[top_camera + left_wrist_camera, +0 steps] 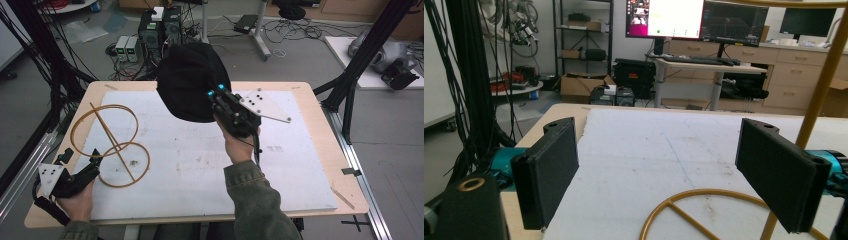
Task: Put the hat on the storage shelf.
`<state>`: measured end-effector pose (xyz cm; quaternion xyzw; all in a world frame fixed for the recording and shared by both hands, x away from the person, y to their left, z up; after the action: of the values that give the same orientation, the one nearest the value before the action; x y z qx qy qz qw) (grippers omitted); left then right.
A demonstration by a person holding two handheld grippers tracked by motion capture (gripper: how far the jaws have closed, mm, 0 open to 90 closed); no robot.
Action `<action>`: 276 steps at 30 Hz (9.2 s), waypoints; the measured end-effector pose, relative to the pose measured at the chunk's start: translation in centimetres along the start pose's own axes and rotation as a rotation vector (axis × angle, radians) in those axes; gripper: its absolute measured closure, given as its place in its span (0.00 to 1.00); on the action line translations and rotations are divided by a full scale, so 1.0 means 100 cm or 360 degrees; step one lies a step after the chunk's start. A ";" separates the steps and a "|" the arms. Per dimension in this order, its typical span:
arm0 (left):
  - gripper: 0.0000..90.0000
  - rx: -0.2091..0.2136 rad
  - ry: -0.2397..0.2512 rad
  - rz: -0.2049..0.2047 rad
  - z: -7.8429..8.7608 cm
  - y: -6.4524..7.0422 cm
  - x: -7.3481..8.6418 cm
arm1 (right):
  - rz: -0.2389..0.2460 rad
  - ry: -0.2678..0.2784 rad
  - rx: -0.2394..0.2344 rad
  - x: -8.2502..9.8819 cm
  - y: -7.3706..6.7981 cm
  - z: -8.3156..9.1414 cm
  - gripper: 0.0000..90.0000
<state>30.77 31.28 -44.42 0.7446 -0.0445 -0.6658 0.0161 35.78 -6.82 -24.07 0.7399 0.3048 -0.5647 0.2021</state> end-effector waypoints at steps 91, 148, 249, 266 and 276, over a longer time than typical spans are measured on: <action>0.20 0.0040 0.0020 0.0094 -0.003 0.000 0.002 | -0.0043 -0.0309 -0.0587 0.088 -0.161 -0.107 0.87; 0.20 0.0031 0.0022 0.0096 0.001 0.002 0.001 | 0.0008 -0.0235 -0.0260 0.069 -0.058 -0.044 0.03; 0.19 -0.0015 0.0026 0.0106 0.010 0.000 -0.002 | 0.0141 -0.0371 0.1039 0.138 0.195 0.218 0.06; 0.19 -0.0014 0.0018 0.0117 0.009 0.000 -0.001 | 0.0116 -0.0391 0.0969 0.141 0.192 0.216 0.06; 0.19 -0.0009 0.0017 0.0127 0.009 0.000 -0.001 | 0.0141 -0.0412 0.0959 0.144 0.193 0.217 0.06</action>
<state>29.92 31.32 -44.44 0.7457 -0.0722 -0.6609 0.0449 35.99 -31.74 -44.83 0.7010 0.0633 -0.7095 0.0354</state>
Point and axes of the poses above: each handheld gripper's, and its own axes: z roughly backward along the jaws, x roughly out of its underside, y roughly to its right, the point moved 7 cm from there along -z, roughly forward along the jaws, and after that the axes turned 6 degrees about y, right-handed, at the moved point
